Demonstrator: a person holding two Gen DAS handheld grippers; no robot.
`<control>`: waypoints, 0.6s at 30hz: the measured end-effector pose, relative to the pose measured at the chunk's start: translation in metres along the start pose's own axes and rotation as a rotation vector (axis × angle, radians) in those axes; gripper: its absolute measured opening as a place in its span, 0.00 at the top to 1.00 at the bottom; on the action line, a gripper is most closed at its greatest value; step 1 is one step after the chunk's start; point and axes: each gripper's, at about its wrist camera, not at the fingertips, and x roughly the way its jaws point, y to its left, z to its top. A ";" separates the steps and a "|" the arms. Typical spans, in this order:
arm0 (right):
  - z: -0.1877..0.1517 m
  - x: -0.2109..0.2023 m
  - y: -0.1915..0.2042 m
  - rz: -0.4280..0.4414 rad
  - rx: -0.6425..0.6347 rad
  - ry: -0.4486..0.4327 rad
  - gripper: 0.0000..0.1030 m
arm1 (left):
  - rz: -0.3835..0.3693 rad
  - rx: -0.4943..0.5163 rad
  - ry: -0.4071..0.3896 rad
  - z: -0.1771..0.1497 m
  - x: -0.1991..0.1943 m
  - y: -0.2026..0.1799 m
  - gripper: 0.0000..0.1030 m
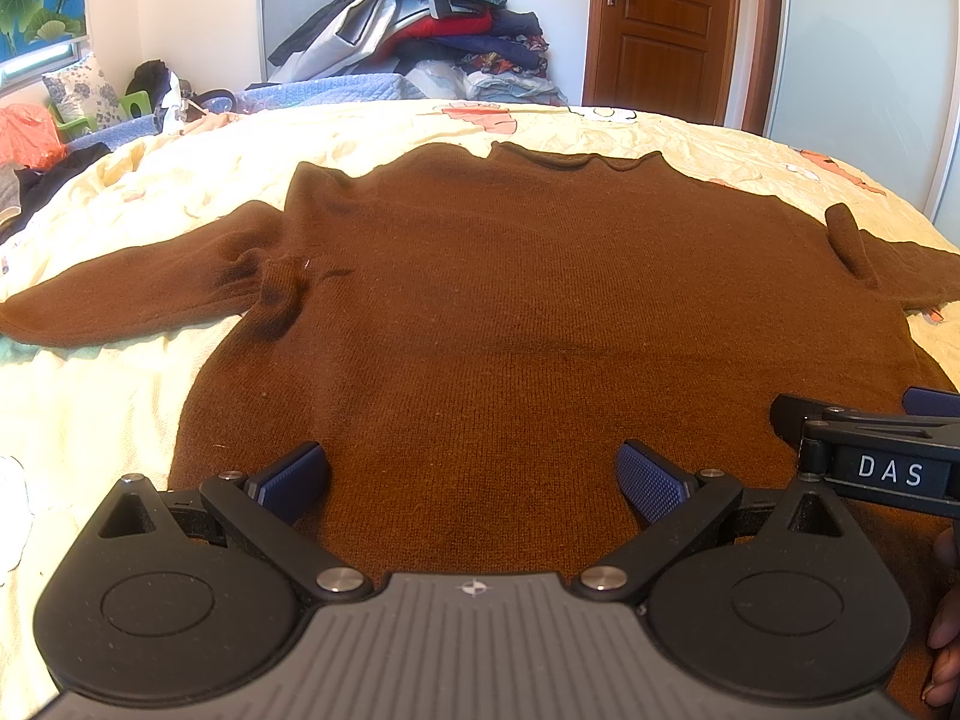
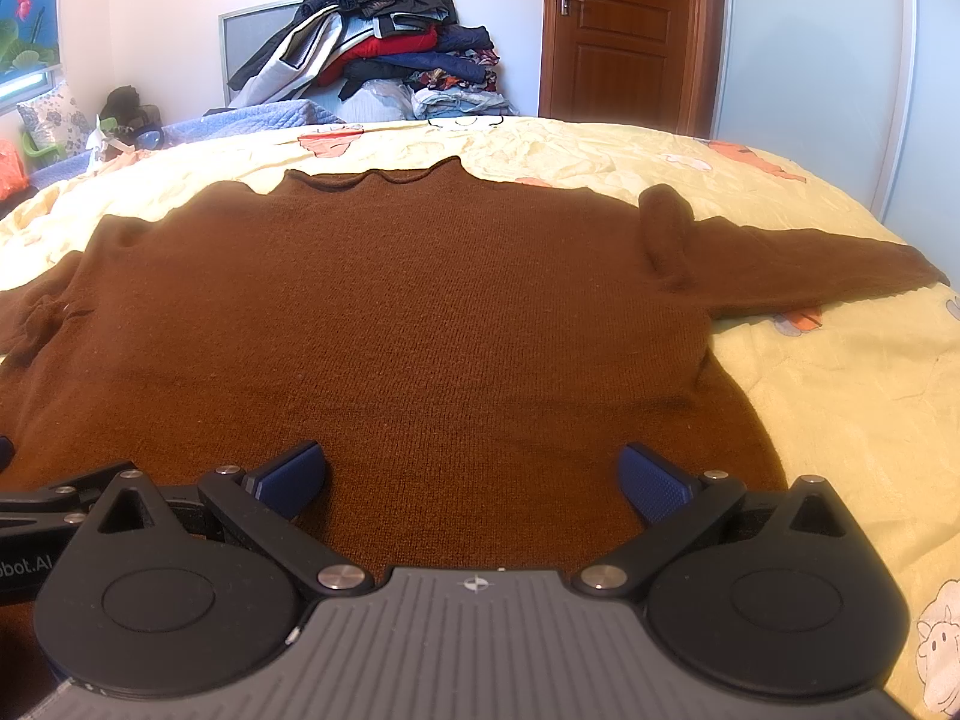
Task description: Fold small clothes
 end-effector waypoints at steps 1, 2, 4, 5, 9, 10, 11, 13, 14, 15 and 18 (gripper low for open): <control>0.000 0.000 0.000 0.000 0.000 0.000 0.00 | 0.000 0.000 0.000 0.000 0.000 0.000 0.00; 0.000 0.000 0.000 0.000 0.000 0.000 0.00 | 0.000 0.000 0.000 0.000 0.000 0.000 0.00; 0.000 0.000 0.000 0.000 0.000 0.000 0.00 | 0.000 0.000 0.000 0.000 0.000 0.000 0.00; 0.000 -0.001 0.000 0.005 -0.003 0.003 0.00 | 0.000 0.000 0.000 0.000 0.000 0.000 0.00; 0.017 -0.023 -0.026 0.132 0.027 -0.042 0.00 | 0.000 0.000 0.000 0.000 0.000 0.000 0.00; 0.026 -0.033 -0.041 0.179 0.060 -0.095 0.00 | 0.000 0.000 0.000 0.000 0.000 0.000 0.00; 0.036 -0.042 -0.056 0.214 0.096 -0.145 0.00 | 0.000 0.000 0.000 0.000 0.000 0.000 0.00; 0.053 -0.051 -0.101 0.243 0.192 -0.224 0.00 | 0.000 0.000 0.000 0.000 0.000 0.000 0.00; 0.063 -0.042 -0.133 0.243 0.257 -0.234 0.00 | 0.000 0.000 0.000 0.000 0.000 0.000 0.00; 0.072 -0.036 -0.164 0.242 0.337 -0.233 0.00 | 0.000 0.000 0.000 0.000 0.000 0.000 0.00; 0.089 -0.011 -0.271 0.198 0.648 -0.201 0.00 | 0.000 0.000 0.000 0.000 0.000 0.000 0.00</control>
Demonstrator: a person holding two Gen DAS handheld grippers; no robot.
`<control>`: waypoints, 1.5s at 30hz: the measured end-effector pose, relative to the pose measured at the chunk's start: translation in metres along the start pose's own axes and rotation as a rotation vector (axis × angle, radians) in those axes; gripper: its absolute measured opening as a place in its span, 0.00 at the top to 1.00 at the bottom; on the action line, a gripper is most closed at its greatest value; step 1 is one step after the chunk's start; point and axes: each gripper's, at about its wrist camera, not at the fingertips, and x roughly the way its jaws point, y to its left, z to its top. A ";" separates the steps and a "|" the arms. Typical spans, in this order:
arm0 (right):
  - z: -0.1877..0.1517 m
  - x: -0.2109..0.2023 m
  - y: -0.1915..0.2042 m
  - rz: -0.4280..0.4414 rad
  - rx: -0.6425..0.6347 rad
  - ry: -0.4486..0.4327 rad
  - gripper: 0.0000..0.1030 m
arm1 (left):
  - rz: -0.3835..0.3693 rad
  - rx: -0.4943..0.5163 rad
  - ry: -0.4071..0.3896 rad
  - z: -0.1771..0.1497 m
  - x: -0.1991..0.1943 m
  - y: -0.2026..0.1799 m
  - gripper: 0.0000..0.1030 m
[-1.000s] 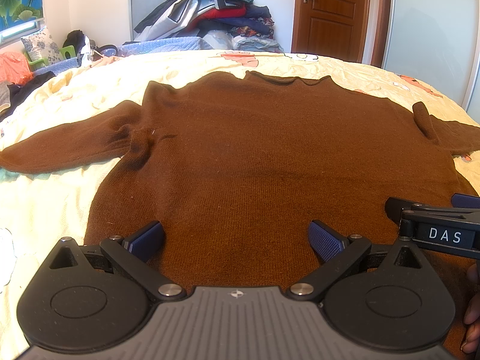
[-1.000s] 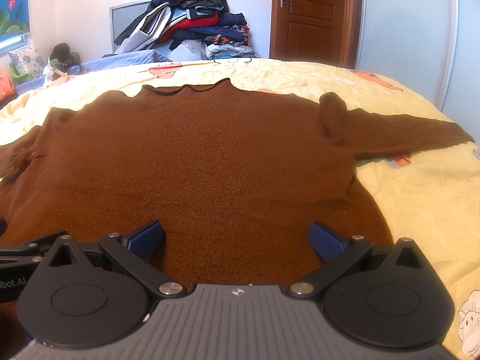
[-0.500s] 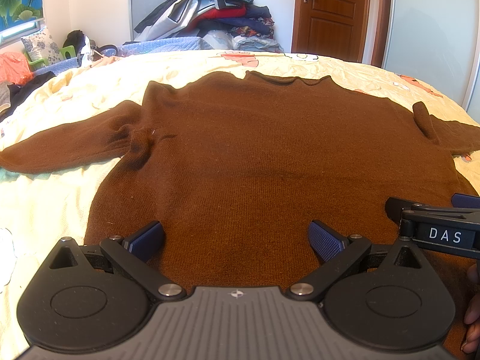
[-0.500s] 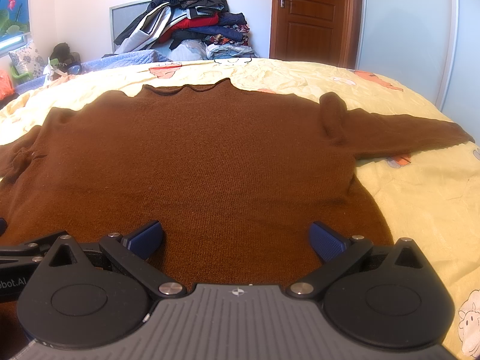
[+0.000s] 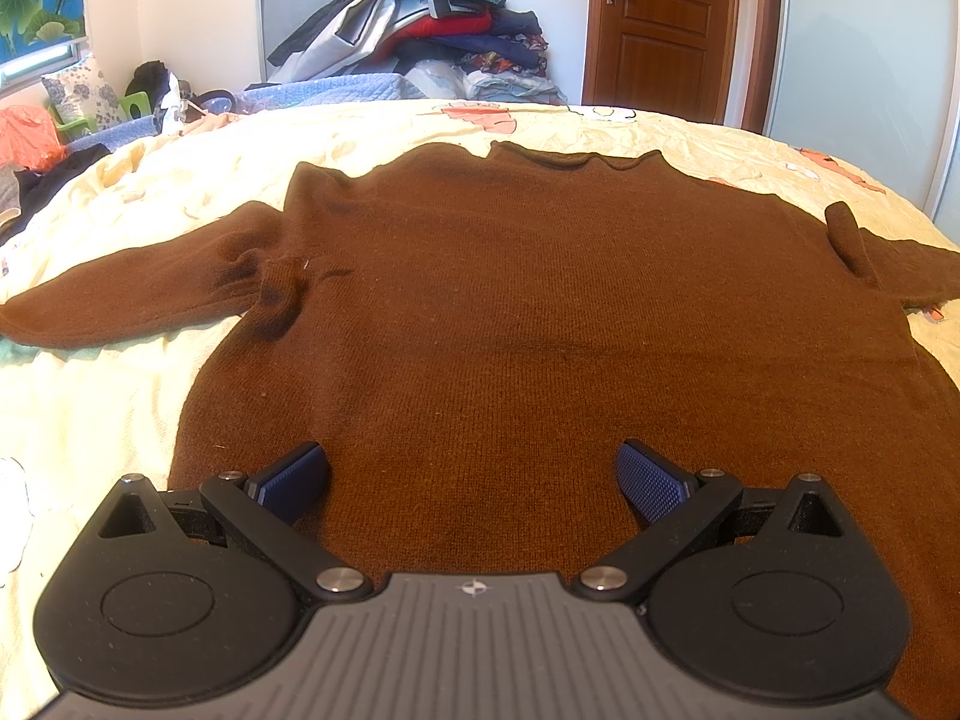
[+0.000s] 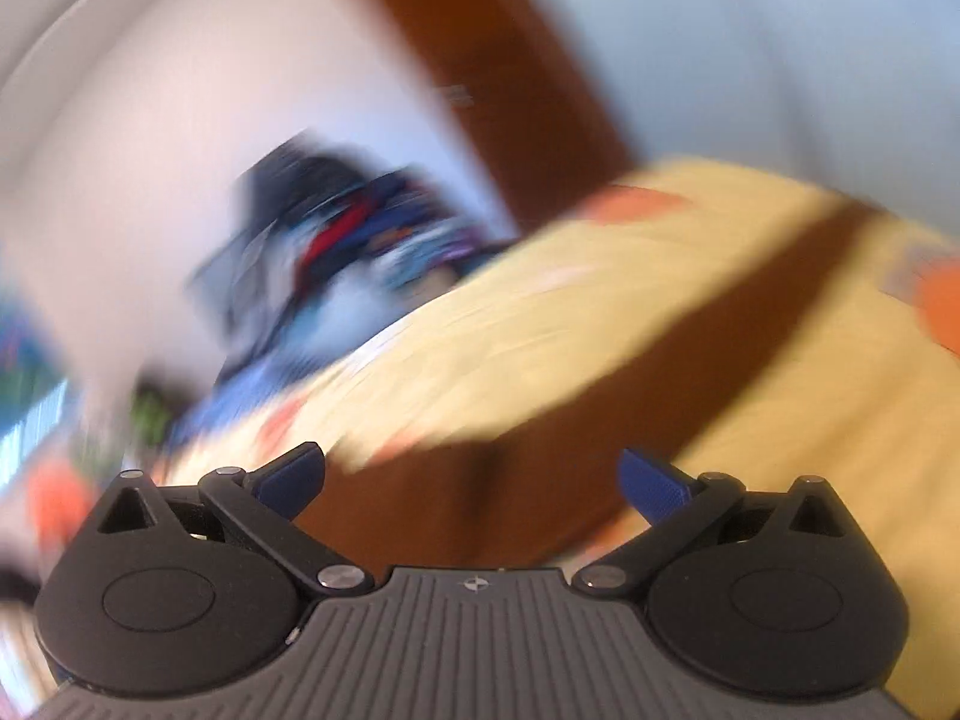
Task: Fold small clothes
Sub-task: 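Grasp the sweater sleeve cuff with the right gripper and lift it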
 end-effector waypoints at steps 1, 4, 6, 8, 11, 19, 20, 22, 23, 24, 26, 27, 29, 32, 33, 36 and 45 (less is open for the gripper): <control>0.021 0.005 -0.027 -0.039 0.101 -0.008 0.00 | 0.000 0.000 0.000 0.000 0.000 0.000 0.00; 0.069 0.020 -0.091 -0.119 0.279 -0.043 0.09 | 0.000 0.000 0.000 0.000 0.000 0.000 0.00; 0.088 0.034 -0.122 -0.144 0.351 -0.055 0.13 | 0.000 0.000 0.000 0.000 0.000 0.000 0.00; 0.100 0.052 -0.145 -0.171 0.413 -0.048 0.15 | 0.000 0.000 0.000 0.000 0.000 0.000 0.00; 0.108 0.074 -0.165 -0.255 0.422 -0.041 0.19 | 0.000 0.000 0.000 0.000 0.000 0.000 0.00; 0.102 0.106 -0.162 -0.305 0.240 -0.052 0.89 | -0.001 0.000 0.000 0.000 0.000 0.000 0.00; 0.102 0.109 -0.162 -0.320 0.239 -0.035 0.88 | -0.002 0.000 0.000 0.000 0.001 -0.001 0.00; 0.103 0.102 -0.153 -0.320 0.240 -0.079 0.88 | -0.001 -0.001 0.000 0.000 0.001 -0.001 0.00; 0.101 0.094 -0.142 -0.291 0.228 -0.108 0.88 | -0.001 -0.001 0.000 0.000 0.001 -0.001 0.00; 0.098 0.088 -0.126 -0.249 0.201 -0.126 0.88 | -0.001 0.000 0.000 0.000 0.001 -0.001 0.00; 0.087 0.083 -0.074 -0.140 0.102 -0.117 0.88 | -0.001 0.000 0.000 0.000 0.001 -0.001 0.00; 0.076 0.081 -0.041 -0.057 0.047 -0.098 0.88 | -0.001 0.000 0.000 0.000 0.001 -0.001 0.00; 0.041 0.077 0.030 0.141 -0.046 -0.021 0.88 | 0.000 0.001 0.000 0.000 0.001 -0.001 0.00; -0.035 0.072 0.128 0.431 -0.158 0.153 0.66 | 0.000 0.002 0.000 0.000 0.001 -0.001 0.00; -0.062 0.072 0.152 0.494 -0.193 0.213 0.27 | -0.001 0.003 0.000 0.000 0.001 -0.001 0.00; -0.130 0.062 0.189 0.512 -0.290 0.262 0.10 | -0.005 0.001 -0.002 -0.002 -0.001 0.000 0.00; -0.196 0.034 0.142 0.266 -0.466 0.251 0.11 | -0.214 -0.129 -0.037 0.035 -0.004 0.025 0.00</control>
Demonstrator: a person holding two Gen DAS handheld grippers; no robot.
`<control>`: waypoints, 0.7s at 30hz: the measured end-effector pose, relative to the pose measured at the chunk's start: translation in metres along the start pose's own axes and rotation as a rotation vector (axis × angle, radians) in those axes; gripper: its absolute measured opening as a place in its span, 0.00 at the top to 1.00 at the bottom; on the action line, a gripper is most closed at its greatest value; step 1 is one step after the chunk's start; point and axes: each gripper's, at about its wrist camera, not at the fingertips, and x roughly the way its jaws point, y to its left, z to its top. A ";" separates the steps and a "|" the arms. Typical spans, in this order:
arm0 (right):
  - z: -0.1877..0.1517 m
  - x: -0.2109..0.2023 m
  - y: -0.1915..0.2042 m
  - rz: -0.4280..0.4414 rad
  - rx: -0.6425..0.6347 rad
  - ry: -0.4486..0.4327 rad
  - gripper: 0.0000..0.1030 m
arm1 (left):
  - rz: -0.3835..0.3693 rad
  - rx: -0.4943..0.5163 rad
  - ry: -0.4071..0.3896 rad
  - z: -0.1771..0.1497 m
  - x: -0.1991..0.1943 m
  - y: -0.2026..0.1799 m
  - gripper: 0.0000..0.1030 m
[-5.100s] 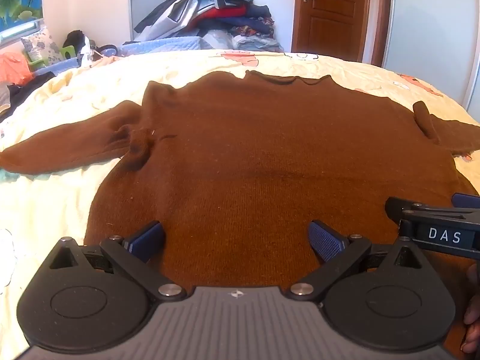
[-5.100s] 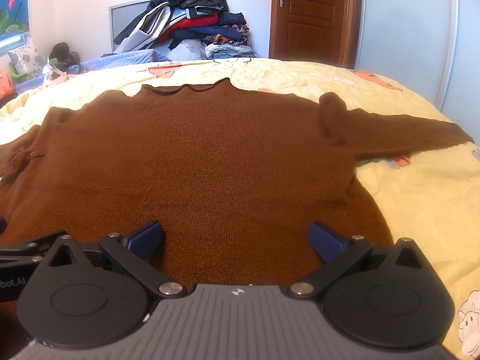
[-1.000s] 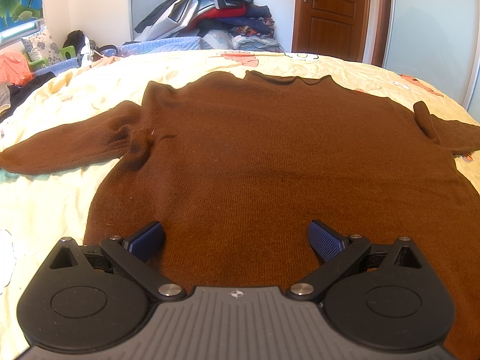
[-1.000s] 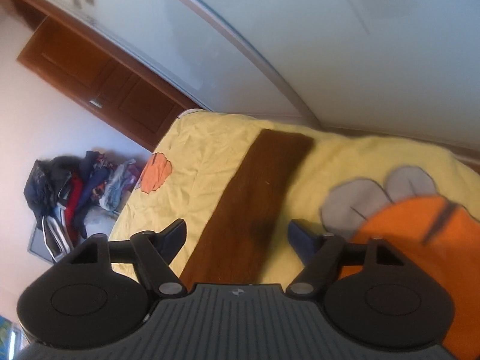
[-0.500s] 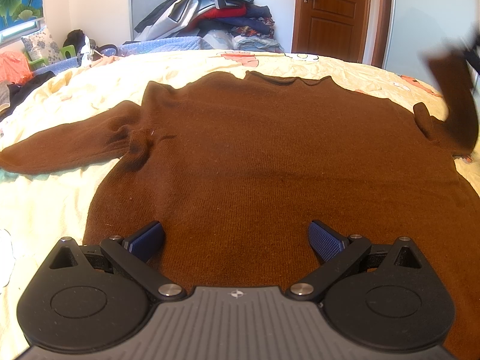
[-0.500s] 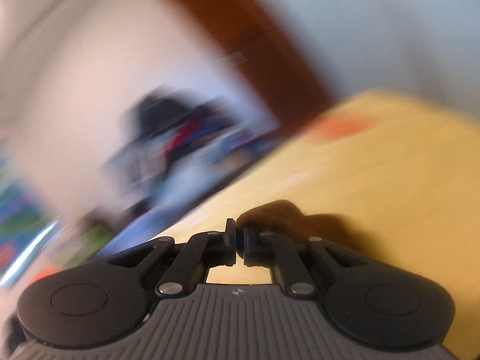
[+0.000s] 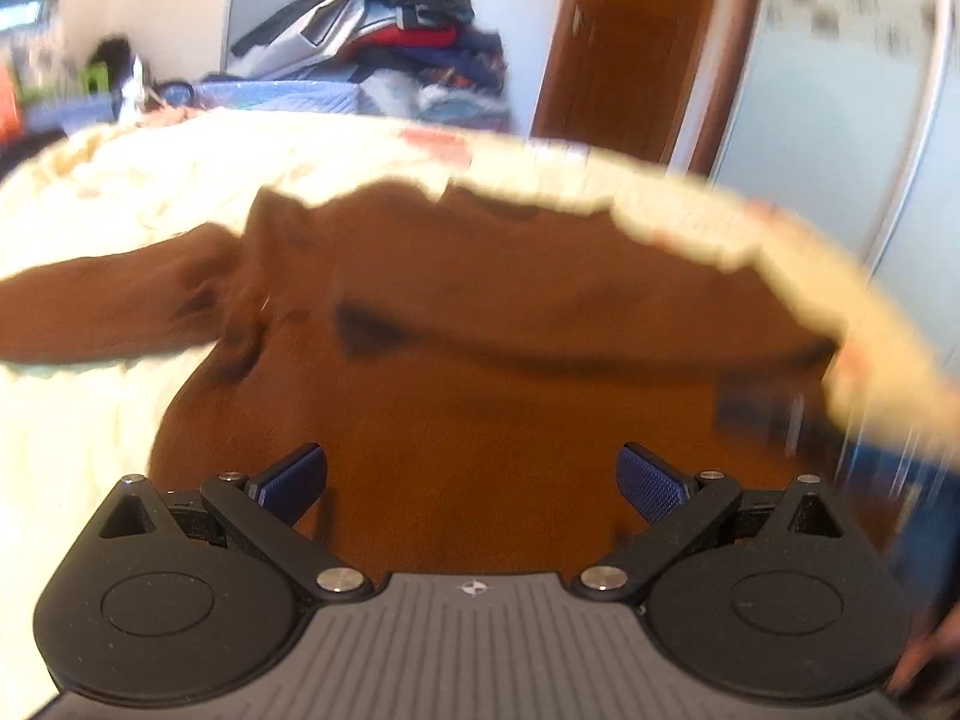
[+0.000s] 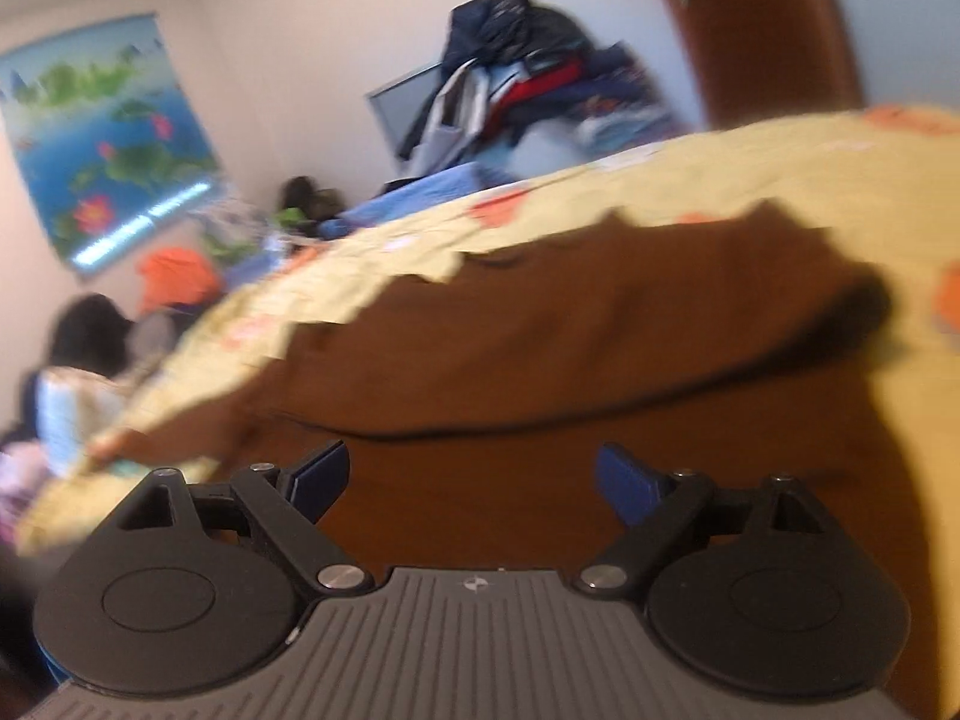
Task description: Fold small clothes
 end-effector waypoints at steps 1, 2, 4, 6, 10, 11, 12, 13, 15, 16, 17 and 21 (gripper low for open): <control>-0.006 0.001 -0.005 -0.026 -0.006 -0.009 0.09 | -0.027 -0.053 -0.007 0.010 0.004 0.004 0.00; -0.010 0.001 -0.017 -0.037 0.026 -0.003 0.09 | -0.051 -0.117 -0.001 0.019 0.010 0.010 0.00; -0.008 0.003 -0.026 -0.014 0.100 -0.013 0.06 | -0.084 -0.262 0.033 0.037 0.032 0.023 0.00; -0.012 0.005 -0.032 -0.012 0.124 -0.018 0.05 | -0.036 -0.354 0.056 0.046 0.055 0.032 0.06; -0.014 0.005 -0.033 -0.009 0.115 -0.019 0.02 | 0.119 -0.350 0.052 0.062 0.085 0.033 0.74; -0.015 0.003 -0.034 -0.005 0.116 -0.019 0.02 | 0.146 -0.335 0.070 0.064 0.091 0.031 0.90; -0.014 0.003 -0.034 0.002 0.119 -0.018 0.01 | 0.164 -0.325 0.074 0.067 0.094 0.031 0.93; -0.014 0.003 -0.036 0.010 0.124 -0.018 0.00 | 0.167 -0.316 0.056 0.070 0.092 0.030 0.94; -0.013 0.003 -0.036 0.022 0.138 -0.020 0.00 | 0.206 -0.260 -0.021 0.079 0.075 0.027 0.95; -0.012 0.003 -0.037 0.027 0.144 -0.023 0.00 | 0.238 -0.228 -0.076 0.081 0.064 0.025 0.95; -0.012 0.003 -0.038 0.031 0.148 -0.024 0.00 | 0.269 -0.201 -0.125 0.085 0.055 0.026 0.95; -0.012 0.005 -0.040 0.042 0.158 -0.026 0.00 | 0.330 -0.151 -0.074 0.084 0.055 0.047 0.95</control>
